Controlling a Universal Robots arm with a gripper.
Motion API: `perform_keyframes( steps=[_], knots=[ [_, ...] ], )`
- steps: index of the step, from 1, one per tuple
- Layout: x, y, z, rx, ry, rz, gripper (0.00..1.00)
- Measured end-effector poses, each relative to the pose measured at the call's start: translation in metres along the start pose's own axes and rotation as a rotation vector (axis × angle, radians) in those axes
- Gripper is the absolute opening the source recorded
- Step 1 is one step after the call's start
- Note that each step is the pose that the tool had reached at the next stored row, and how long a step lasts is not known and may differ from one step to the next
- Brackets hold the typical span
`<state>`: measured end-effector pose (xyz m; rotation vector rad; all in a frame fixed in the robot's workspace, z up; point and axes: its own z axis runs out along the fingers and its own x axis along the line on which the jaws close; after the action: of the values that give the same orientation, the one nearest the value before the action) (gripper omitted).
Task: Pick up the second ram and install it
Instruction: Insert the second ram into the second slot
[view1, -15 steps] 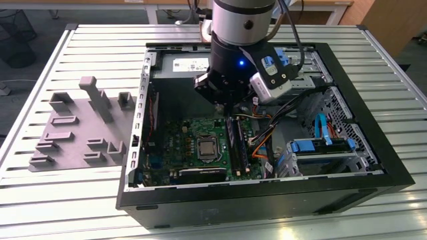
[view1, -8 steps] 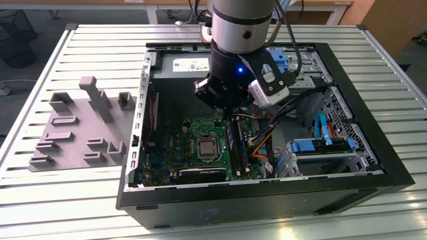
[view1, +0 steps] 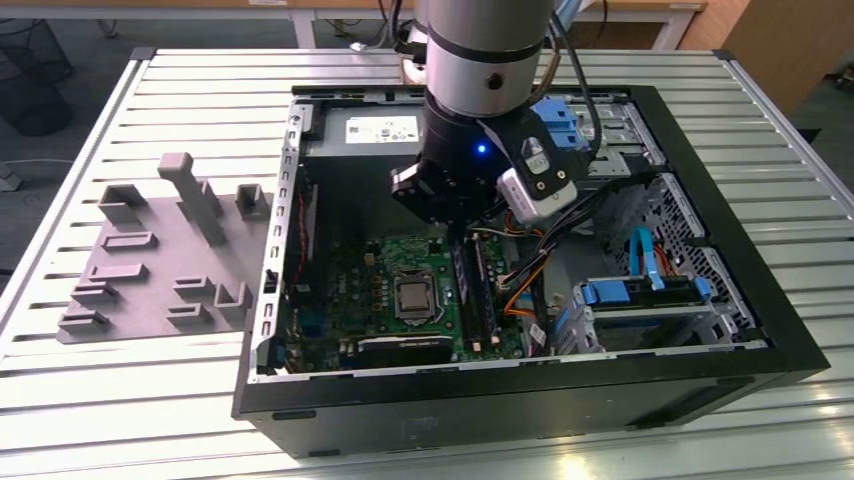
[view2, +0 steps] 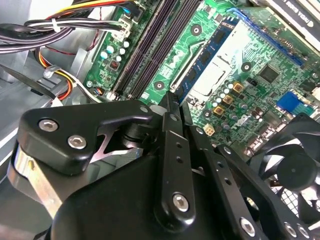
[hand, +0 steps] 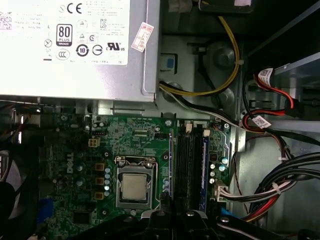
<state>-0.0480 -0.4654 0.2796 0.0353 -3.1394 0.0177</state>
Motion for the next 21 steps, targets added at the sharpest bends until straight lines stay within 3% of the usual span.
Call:
perform_keyframes(
  steps=[5,17,21],
  knots=[
    [-0.0040,-0.0001,0.0027,-0.0002,-0.0001,0.000,0.14],
    [-0.0119,0.0000,0.0239,-0.0004,0.0000,0.007,0.14],
    [-0.0133,0.0000,0.0257,0.0000,0.0001,0.007,0.14]
  ],
)
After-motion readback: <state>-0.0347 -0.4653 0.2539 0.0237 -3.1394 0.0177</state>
